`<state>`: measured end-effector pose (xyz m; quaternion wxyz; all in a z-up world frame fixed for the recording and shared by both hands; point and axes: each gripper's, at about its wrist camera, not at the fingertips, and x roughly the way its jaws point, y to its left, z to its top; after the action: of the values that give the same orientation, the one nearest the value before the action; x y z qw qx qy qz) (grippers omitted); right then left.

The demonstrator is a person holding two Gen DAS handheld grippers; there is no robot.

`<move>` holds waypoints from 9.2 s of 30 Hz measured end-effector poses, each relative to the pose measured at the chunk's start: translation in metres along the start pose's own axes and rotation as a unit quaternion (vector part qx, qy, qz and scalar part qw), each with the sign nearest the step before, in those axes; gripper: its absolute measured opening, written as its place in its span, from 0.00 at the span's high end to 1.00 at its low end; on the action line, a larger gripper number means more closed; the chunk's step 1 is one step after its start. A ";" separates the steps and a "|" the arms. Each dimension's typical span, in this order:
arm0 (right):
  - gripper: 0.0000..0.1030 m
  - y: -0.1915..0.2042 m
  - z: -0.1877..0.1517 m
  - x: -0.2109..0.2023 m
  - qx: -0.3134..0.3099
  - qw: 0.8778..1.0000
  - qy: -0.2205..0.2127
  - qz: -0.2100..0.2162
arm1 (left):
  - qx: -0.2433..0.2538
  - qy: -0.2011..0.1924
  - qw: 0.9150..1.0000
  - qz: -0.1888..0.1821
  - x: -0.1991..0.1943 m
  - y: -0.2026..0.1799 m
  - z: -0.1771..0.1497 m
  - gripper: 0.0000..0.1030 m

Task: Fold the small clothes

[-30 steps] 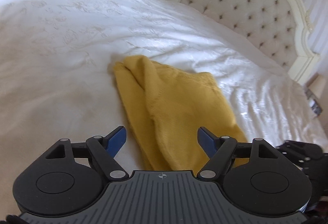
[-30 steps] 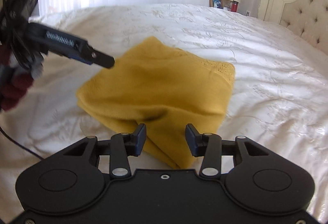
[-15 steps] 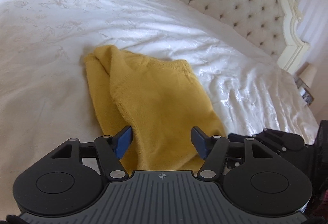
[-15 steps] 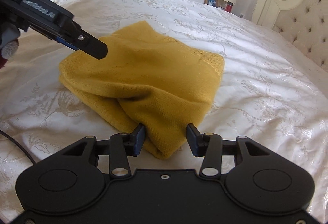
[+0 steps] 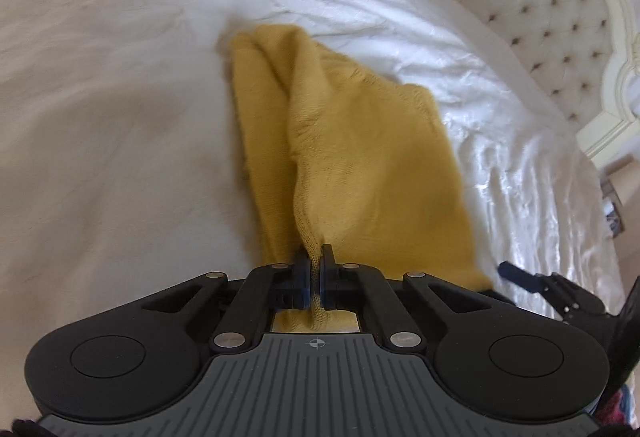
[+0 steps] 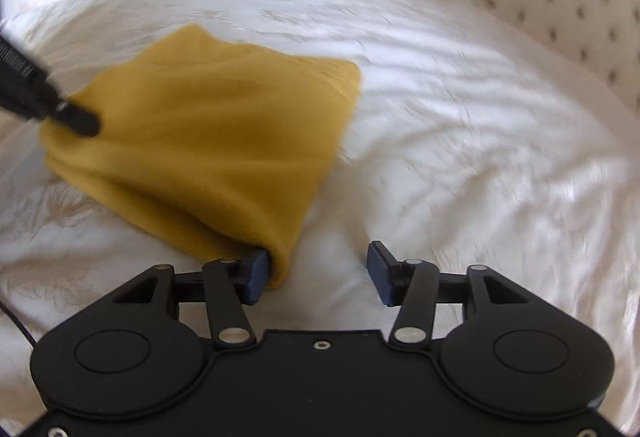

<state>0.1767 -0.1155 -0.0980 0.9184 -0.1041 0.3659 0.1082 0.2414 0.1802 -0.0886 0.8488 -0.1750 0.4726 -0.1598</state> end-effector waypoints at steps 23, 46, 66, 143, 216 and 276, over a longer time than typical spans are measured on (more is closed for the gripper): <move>0.34 -0.015 0.047 0.014 0.037 0.987 -0.031 0.154 | 0.062 -0.006 0.997 0.042 -0.019 -0.018 -0.006 0.94; 0.34 -0.018 0.028 0.034 0.009 0.986 -0.085 0.143 | -0.028 -0.067 0.996 0.053 0.061 -0.019 0.116 0.40; 0.33 -0.027 0.025 0.047 0.042 0.984 -0.073 0.160 | -0.116 -0.119 0.985 -0.035 0.033 0.030 0.108 0.47; 0.00 -0.063 0.113 0.185 0.291 0.871 0.027 0.396 | -0.059 -0.034 0.990 -0.123 0.043 0.003 -0.001 0.27; 0.31 -0.063 0.006 -0.043 0.145 0.974 -0.038 0.167 | 0.018 -0.061 0.998 0.001 0.024 -0.080 -0.013 0.96; 0.01 -0.039 -0.024 -0.133 0.225 0.970 -0.002 0.093 | 0.112 -0.129 0.978 0.119 -0.123 -0.124 -0.121 0.30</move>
<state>0.0776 -0.1755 -0.0188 0.9051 0.1394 0.3870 0.1081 0.0623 0.1064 -0.0011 0.9299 -0.0401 0.3557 -0.0852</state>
